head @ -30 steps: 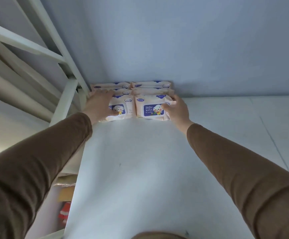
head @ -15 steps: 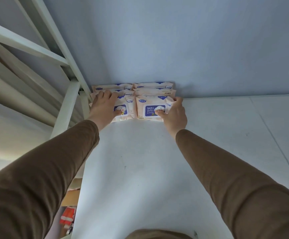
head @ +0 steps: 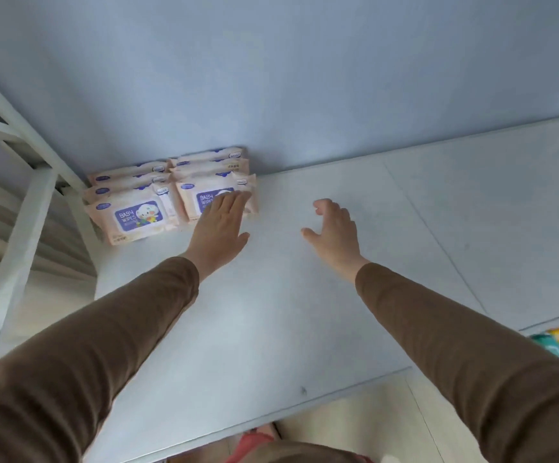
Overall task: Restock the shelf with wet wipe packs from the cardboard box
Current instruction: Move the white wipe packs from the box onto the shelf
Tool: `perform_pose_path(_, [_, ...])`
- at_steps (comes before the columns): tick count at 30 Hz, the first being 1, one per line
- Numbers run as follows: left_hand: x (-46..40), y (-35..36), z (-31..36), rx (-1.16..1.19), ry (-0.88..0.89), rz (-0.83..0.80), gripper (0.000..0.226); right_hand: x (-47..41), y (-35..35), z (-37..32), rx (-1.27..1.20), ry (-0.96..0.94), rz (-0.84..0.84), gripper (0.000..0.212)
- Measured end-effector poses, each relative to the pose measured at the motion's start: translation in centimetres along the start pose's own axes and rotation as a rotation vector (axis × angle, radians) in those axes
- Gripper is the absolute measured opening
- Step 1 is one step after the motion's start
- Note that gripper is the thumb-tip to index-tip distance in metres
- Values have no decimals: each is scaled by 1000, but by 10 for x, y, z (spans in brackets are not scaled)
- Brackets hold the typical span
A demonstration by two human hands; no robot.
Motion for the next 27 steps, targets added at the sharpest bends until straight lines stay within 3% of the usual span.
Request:
perform_pose_path(7, [-27, 43, 194, 177, 115, -120, 59, 94, -122, 135, 121, 53, 25, 45])
perform_pose_path(16, [-5, 93, 491, 314, 384, -125, 46, 261, -273, 352, 234, 178, 104, 37])
perform_pose_path(21, [4, 129, 619, 354, 455, -183, 43, 324, -320, 463, 170, 341, 80, 35])
perform_pose_path(27, [-24, 207, 725, 360, 468, -327, 46, 350, -344, 587, 131, 510, 30, 36])
Point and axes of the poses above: each hand's wrist, its own x-axis away from the middle knuckle, its own y-axis out of the palm, z = x × y, the point moved 3 cm from there along -x, towards the middle knuckle, and after that the axes turned 1 degree about y, right-handed, at the moved point
